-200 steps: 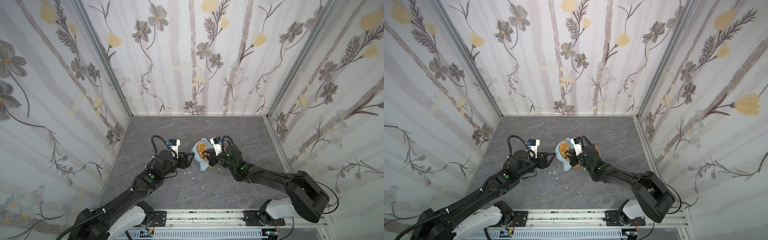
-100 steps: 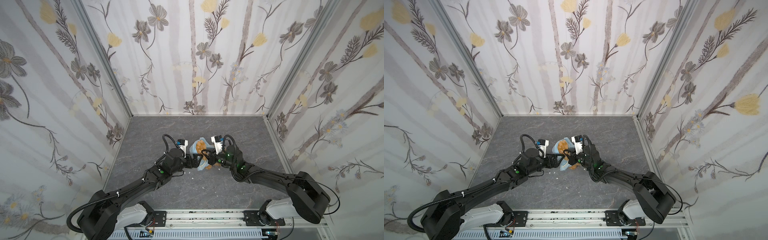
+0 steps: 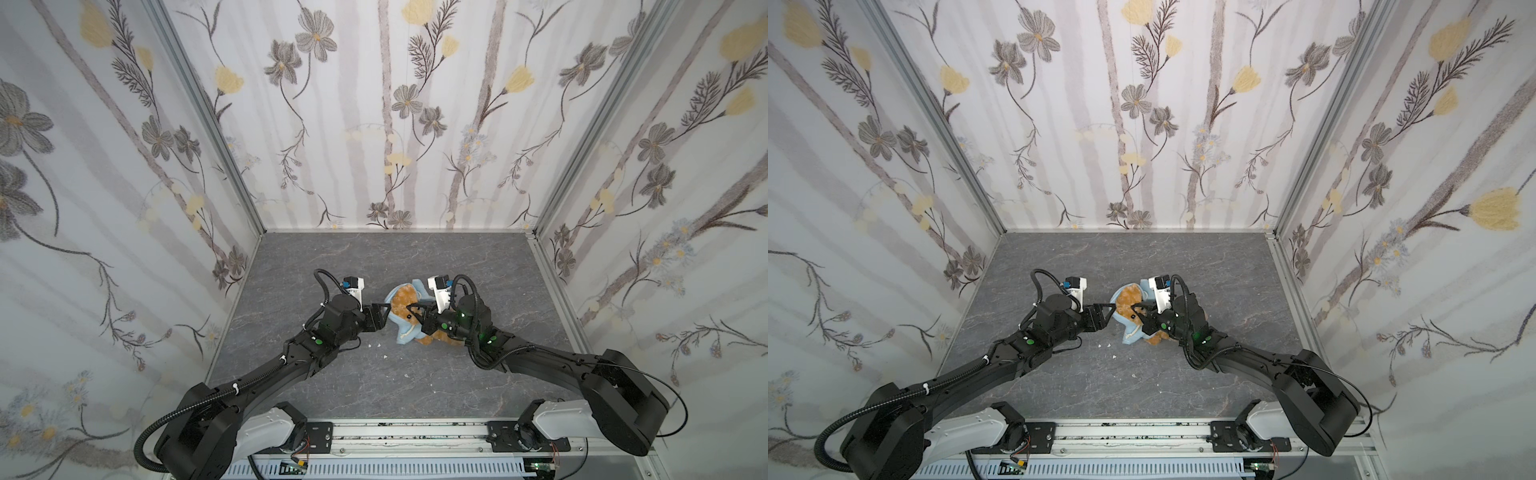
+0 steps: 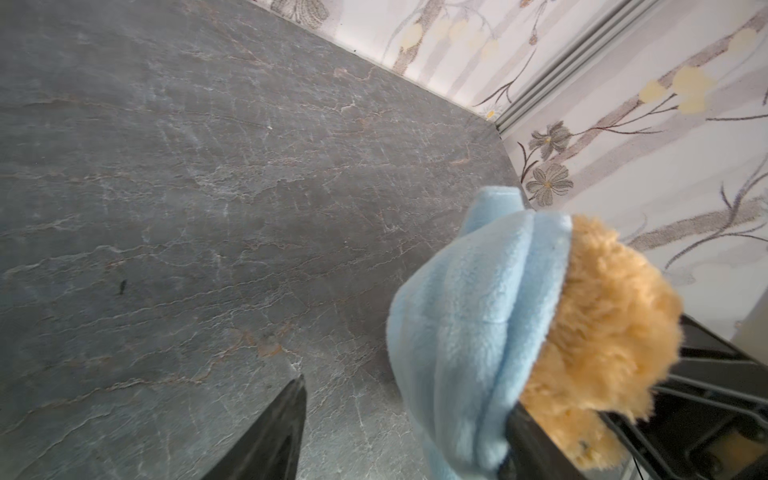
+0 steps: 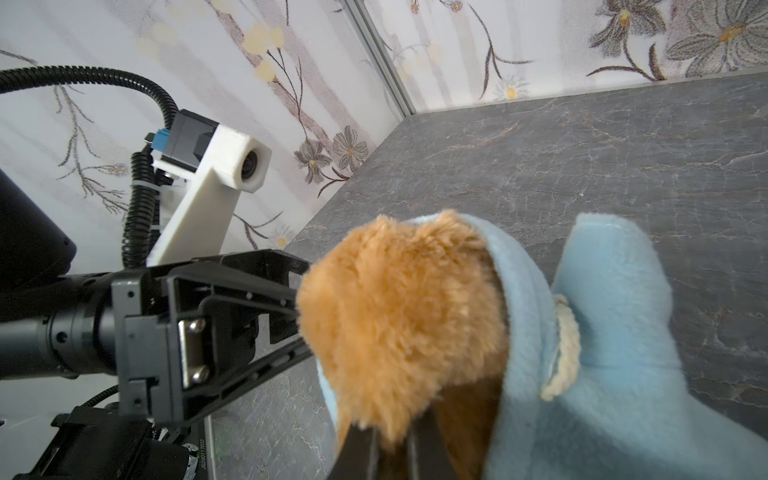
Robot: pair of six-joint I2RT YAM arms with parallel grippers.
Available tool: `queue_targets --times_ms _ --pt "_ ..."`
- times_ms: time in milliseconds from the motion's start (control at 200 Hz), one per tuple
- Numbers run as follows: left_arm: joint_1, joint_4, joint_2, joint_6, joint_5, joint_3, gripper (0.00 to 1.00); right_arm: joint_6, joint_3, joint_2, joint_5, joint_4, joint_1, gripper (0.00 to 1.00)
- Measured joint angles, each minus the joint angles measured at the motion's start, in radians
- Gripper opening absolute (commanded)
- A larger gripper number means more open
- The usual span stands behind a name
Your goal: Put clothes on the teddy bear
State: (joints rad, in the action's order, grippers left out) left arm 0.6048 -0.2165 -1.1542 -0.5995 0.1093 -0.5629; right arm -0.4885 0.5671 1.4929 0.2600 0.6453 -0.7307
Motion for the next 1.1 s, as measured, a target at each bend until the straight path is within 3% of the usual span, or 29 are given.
queue_targets --times_ms 405,709,824,1014,1099 --pt "-0.025 0.011 -0.066 0.010 -0.005 -0.019 0.56 -0.022 -0.032 -0.002 0.080 0.144 0.006 0.00" --pt "-0.032 0.011 -0.134 0.040 0.020 -0.017 0.70 -0.119 -0.051 0.029 0.188 0.235 0.072 0.00" --pt "-0.036 0.020 -0.059 0.081 0.022 0.007 0.76 -0.119 -0.032 0.039 0.211 0.218 0.092 0.00" --pt "-0.057 0.056 0.149 0.177 0.000 0.042 0.78 -0.012 0.021 0.035 0.211 0.085 0.101 0.00" --pt "-0.064 0.072 0.198 0.213 0.077 0.021 0.79 0.031 0.031 0.035 0.205 0.021 0.102 0.00"
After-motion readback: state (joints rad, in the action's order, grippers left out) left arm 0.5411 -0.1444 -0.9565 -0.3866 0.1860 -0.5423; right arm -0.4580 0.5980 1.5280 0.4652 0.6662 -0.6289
